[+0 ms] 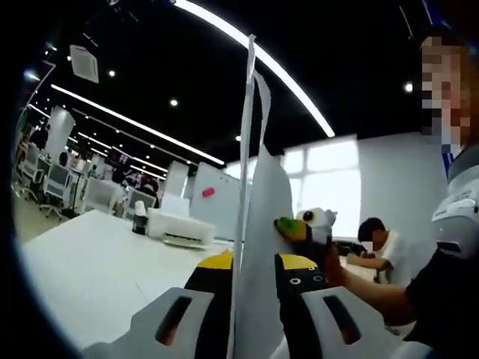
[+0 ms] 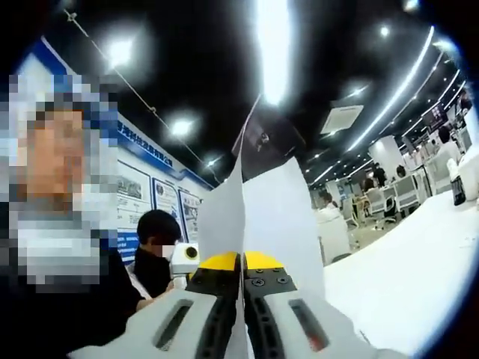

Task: Organize the stack of printing papers by aligning and flattening the scattered papers on the table

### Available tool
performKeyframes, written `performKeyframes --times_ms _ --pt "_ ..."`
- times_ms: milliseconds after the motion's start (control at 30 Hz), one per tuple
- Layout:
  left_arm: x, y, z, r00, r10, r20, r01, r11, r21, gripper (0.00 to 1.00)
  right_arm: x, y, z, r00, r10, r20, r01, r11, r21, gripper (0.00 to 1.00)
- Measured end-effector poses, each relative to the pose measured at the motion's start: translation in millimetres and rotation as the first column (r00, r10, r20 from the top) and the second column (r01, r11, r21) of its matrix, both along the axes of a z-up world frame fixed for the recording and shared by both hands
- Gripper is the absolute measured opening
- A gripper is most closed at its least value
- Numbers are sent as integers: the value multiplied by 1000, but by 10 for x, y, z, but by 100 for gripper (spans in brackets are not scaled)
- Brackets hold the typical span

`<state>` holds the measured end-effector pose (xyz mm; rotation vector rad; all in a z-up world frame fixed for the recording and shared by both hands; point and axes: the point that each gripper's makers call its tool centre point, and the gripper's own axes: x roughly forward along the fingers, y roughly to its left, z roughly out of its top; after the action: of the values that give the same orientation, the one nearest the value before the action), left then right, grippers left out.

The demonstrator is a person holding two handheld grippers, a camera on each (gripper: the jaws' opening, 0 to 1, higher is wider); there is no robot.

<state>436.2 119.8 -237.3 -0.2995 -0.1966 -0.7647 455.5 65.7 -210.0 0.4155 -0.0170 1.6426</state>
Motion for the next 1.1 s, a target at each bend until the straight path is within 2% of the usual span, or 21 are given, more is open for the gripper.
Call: performKeyframes --times_ms 367,767,867,1033,1100 --pt "3 3 -15 1000 -1 -3 1 1000 11 23 -69 117 -33 1000 23 -6 -23 1000 -1 0" --pt "16 14 -50 1000 6 -3 -6 999 33 6 -69 132 -56 1000 23 -5 -23 1000 -11 0" --pt "16 -1 -52 1000 5 -1 -5 999 39 6 -72 132 -53 1000 25 -6 -25 1000 -13 0" --pt "16 -1 -52 1000 16 11 -16 998 61 6 -60 126 -55 1000 4 26 -4 1000 -21 0" --pt "17 4 -52 1000 19 9 -19 998 59 6 -43 124 -66 999 -15 50 17 999 -29 8"
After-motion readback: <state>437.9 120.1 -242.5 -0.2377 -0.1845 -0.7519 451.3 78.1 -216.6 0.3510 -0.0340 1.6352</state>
